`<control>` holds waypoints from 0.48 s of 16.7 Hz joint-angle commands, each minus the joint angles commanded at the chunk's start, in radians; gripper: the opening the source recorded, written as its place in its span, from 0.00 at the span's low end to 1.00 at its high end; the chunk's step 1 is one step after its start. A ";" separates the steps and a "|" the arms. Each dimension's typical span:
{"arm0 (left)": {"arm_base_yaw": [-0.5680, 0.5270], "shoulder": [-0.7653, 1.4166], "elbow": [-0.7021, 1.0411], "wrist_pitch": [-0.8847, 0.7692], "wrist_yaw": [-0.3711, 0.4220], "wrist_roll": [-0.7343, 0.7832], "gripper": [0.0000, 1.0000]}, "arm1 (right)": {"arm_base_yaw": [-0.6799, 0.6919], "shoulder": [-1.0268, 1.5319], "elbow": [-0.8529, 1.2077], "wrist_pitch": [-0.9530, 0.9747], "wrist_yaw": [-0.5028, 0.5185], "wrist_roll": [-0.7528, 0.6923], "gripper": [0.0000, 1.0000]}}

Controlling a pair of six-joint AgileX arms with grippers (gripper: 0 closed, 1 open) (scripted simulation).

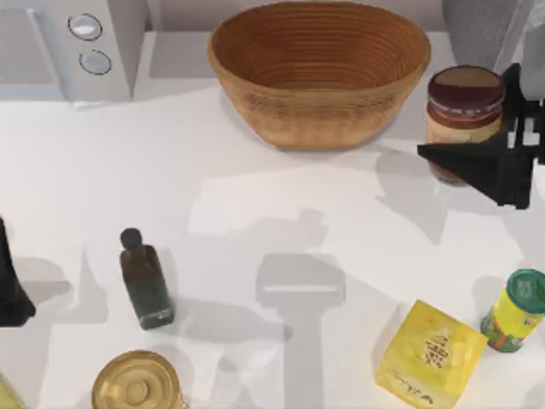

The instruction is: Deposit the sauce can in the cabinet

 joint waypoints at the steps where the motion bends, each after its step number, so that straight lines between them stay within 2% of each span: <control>1: 0.000 0.000 0.000 0.000 0.000 0.000 1.00 | -0.003 -0.087 -0.040 -0.008 0.054 0.023 0.00; 5: 0.000 0.000 0.000 0.000 0.000 0.000 1.00 | -0.015 -0.392 -0.213 -0.033 0.272 0.099 0.00; 8: 0.000 0.000 0.000 0.000 0.000 0.000 1.00 | -0.019 -0.591 -0.287 -0.029 0.373 0.140 0.00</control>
